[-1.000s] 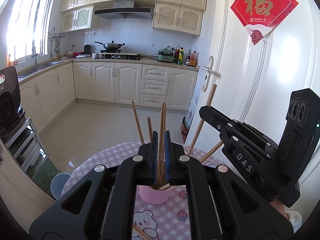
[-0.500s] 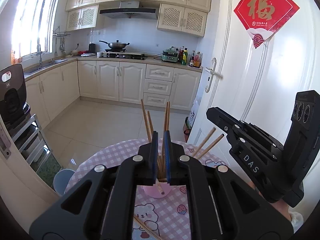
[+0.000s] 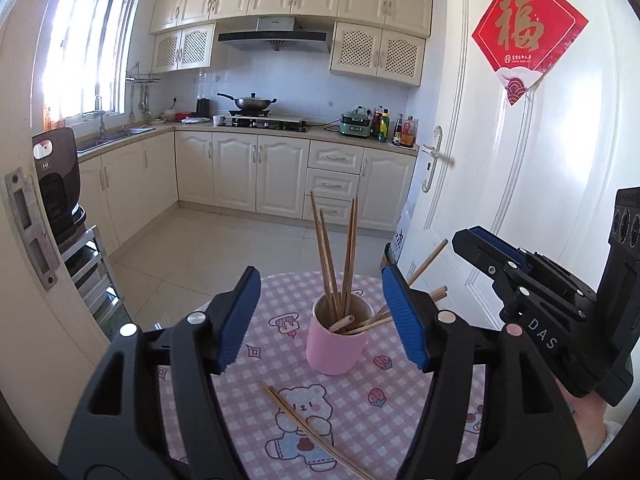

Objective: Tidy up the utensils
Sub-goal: 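Lower the chopsticks into the pink cup and open both tools, then move both open tools back down to the remaining chopsticks on the table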

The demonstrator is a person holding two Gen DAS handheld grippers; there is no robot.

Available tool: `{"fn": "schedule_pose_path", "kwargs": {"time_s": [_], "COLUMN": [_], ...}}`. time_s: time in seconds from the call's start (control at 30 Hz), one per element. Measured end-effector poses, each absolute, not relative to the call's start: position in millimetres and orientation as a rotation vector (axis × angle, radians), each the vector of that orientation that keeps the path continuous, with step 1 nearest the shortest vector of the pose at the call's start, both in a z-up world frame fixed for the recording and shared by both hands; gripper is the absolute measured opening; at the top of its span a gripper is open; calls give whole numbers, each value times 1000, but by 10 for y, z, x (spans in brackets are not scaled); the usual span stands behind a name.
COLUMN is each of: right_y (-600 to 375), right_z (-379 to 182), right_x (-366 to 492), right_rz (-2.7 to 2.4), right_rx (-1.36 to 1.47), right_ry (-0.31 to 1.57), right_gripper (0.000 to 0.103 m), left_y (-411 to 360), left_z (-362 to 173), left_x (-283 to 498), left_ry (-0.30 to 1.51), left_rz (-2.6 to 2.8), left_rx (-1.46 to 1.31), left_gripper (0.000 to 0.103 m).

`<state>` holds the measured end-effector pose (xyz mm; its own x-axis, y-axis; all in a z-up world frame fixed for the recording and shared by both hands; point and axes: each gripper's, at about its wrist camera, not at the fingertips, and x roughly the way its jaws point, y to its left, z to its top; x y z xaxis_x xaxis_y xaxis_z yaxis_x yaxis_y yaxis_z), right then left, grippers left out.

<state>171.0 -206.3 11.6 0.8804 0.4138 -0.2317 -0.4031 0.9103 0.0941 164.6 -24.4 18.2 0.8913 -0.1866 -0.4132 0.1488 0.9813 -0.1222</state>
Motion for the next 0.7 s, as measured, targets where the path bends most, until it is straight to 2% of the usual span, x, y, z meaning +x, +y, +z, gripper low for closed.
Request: {"fn": "schedule_pose_path", "kwargs": {"time_s": [0.43,0.7], "right_y": [-1828,-1561], "right_z": [-390,-923], "right_x": [1290,1378], "right_rz": [448,495], "right_rx": [9,-25], "right_ry": [379,555], "right_gripper": [28,28], "left_y": [-91,132], "left_z": [-311,-909], "left_x": [1279,1357], "left_ry": [534,719], "left_rz": [-157,-138], "left_rx": [-97,-168], "left_gripper": [73,74]}}
